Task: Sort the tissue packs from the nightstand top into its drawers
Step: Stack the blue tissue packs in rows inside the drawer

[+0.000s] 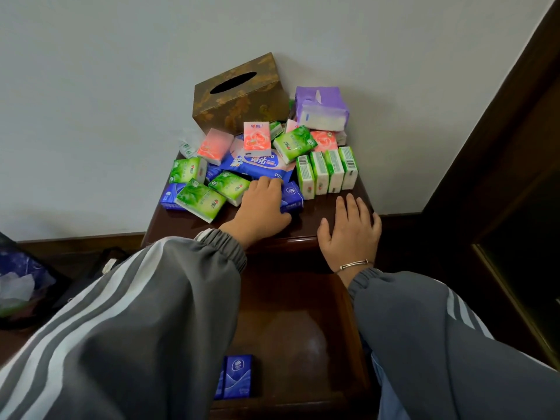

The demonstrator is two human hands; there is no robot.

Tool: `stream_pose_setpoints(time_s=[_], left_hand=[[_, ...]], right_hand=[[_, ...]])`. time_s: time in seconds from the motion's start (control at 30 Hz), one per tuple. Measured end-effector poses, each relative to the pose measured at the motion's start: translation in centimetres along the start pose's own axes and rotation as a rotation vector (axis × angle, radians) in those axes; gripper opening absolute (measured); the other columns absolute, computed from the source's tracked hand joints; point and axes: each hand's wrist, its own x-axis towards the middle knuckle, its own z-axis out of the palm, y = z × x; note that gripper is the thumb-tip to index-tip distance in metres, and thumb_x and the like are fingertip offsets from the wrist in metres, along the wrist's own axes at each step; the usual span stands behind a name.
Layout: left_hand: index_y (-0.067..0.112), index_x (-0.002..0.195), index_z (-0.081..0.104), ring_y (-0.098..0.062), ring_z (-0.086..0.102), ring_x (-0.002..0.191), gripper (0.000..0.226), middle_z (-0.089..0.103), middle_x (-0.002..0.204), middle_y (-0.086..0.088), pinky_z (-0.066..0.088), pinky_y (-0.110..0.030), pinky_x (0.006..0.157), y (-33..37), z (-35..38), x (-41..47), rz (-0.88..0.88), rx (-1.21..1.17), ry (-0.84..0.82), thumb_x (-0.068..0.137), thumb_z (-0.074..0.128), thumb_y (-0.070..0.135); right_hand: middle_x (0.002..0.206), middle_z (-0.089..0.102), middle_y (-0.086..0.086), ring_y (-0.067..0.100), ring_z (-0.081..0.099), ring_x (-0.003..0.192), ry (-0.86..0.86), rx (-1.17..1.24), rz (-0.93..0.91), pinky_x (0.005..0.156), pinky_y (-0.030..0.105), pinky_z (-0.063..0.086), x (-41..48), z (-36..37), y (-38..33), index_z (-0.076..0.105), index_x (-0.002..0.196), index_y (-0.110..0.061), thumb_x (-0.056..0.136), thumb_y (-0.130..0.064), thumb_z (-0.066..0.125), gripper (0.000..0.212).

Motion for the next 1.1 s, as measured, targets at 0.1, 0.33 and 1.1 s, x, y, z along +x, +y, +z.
stream_pose_setpoints(time_s=[0.1,0.33,1.1], left_hand=[[0.006,0.132,0.039,-0.036,0.043,0.12,0.066,0.045,0.13,-0.017,0.038,-0.044,0.102,-0.2,0.7,-0.2,-0.04,0.028,-0.008,0.082,0.065,0.041],[0.007,0.124,0.041,-0.034,0.045,0.118,0.064,0.047,0.124,-0.012,0.042,-0.045,0.097,0.0,1.3,-0.9,-0.066,0.034,0.031,0.08,0.066,0.046],[0.018,0.093,0.041,-0.025,0.052,0.074,0.045,0.052,0.076,0.006,0.034,-0.03,0.066,-12.4,-3.2,-11.0,-0.568,-0.501,0.554,0.066,0.074,0.032]], right_hand=[[0.137,0.052,0.01,0.028,0.045,0.13,0.002,0.001,-0.003,0.103,0.052,0.034,-0.1,0.1,0.0,0.051,0.131,-0.011,0.083,-0.045,0.032,0.062],[0.138,0.052,0.01,0.027,0.044,0.13,-0.004,-0.009,-0.005,0.103,0.051,0.034,-0.1,-0.1,0.0,0.05,0.132,-0.011,0.083,-0.045,0.03,0.062],[0.143,0.046,0.011,0.029,0.038,0.134,-0.043,-0.03,-0.005,0.106,0.051,0.028,-0.2,-0.2,0.4,0.049,0.133,-0.012,0.084,-0.046,0.028,0.064]])
